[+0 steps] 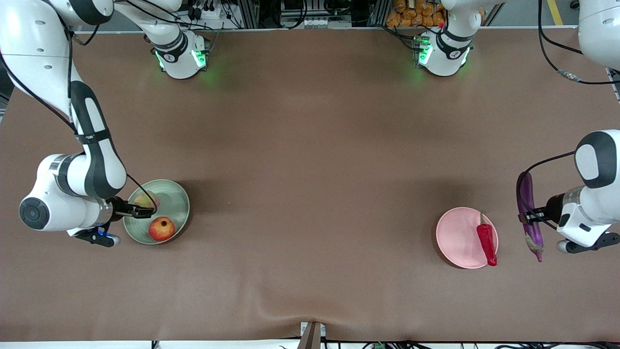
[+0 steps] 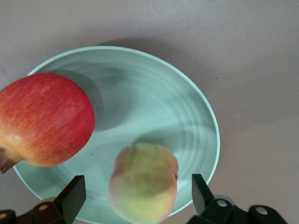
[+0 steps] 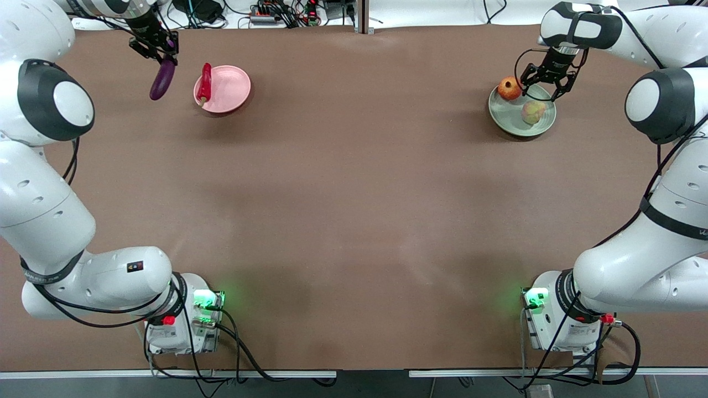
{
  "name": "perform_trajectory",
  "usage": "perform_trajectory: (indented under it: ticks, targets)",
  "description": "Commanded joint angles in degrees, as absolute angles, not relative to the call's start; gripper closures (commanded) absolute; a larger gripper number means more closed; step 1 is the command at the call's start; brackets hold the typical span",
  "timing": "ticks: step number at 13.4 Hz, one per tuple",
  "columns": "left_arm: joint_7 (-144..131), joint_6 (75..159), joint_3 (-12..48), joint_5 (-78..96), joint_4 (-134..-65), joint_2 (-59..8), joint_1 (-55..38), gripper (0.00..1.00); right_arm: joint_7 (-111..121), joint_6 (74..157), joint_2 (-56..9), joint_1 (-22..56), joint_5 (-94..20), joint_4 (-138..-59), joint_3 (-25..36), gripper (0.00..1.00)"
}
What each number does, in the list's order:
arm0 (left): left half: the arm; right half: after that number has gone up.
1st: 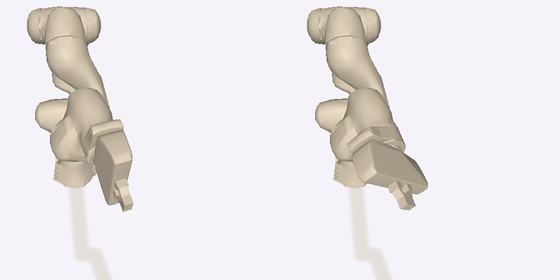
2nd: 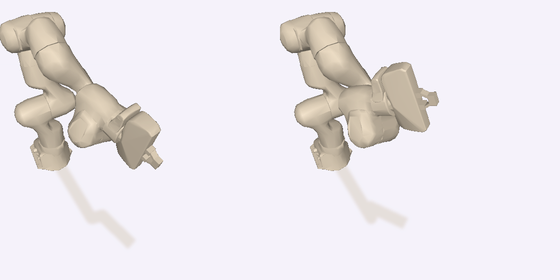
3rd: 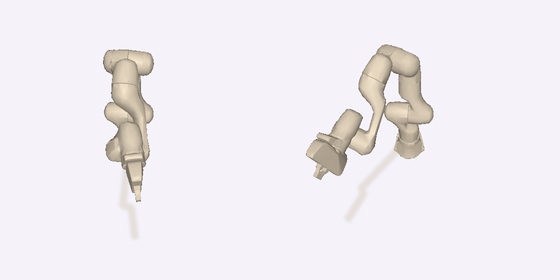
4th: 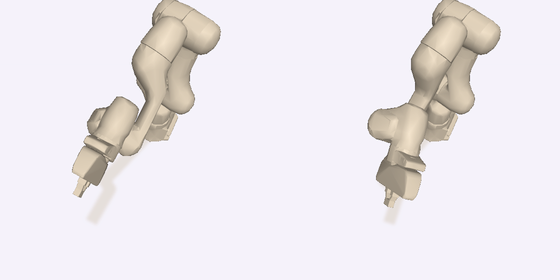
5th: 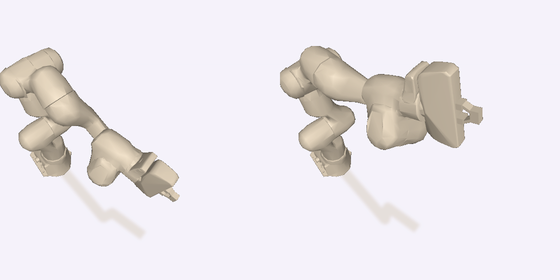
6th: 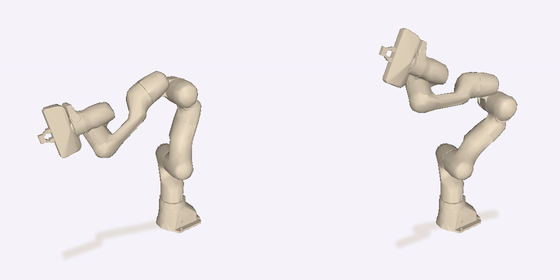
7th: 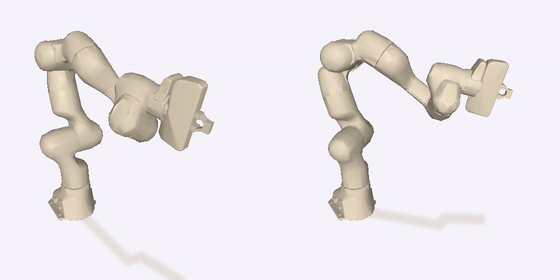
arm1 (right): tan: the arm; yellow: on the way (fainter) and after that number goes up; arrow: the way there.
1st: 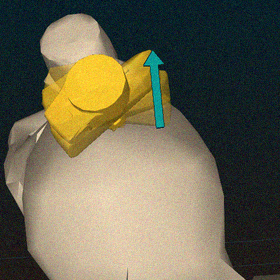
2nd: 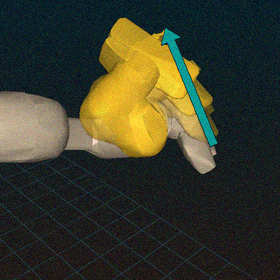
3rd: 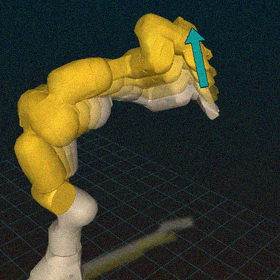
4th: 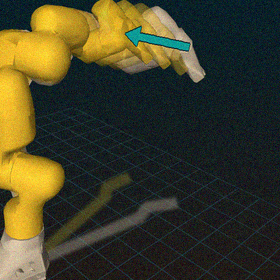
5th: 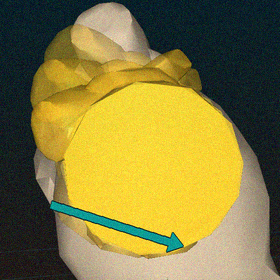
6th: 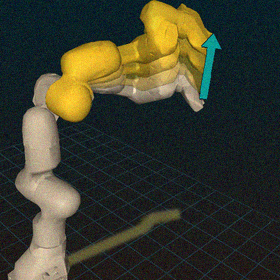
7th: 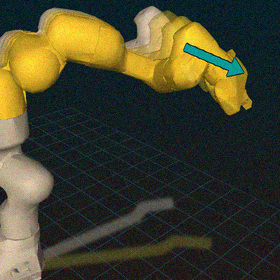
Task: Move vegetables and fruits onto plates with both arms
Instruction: 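Carry the apple to the green plate while the left gripper lowers eggplant, then open both grippers, releasing the apple and the eggplant onto the plates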
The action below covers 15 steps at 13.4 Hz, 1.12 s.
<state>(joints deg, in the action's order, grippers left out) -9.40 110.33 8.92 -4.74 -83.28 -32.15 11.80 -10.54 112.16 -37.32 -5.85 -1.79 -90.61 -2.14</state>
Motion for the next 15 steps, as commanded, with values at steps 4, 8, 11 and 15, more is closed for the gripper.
perform_trajectory:
  ticks: [4, 8, 11, 15]
  targets:
    - [-13.88, 113.72, 9.4, -2.46, -81.74, -36.29, 8.88, 1.0, -10.28, 107.33, -36.39, -6.33, -1.32, -84.04, -3.78, 0.0]
    - [-17.56, 121.09, 9.4, -2.55, -81.83, -40.59, 7.13, 1.0, -10.28, 103.46, -36.21, -5.98, -1.32, -79.9, -4.04, 0.0]
    - [-22.05, 125.85, 9.23, -3.07, -82.0, -43.15, 4.14, 1.0, -10.46, 95.47, -36.12, -5.72, -1.14, -72.53, -4.66, 0.0]
    - [-22.24, 127.62, 9.14, -3.34, -82.71, -44.38, 3.96, 1.0, -10.55, 94.83, -31.48, -5.54, -1.05, -71.72, -4.92, 0.0]
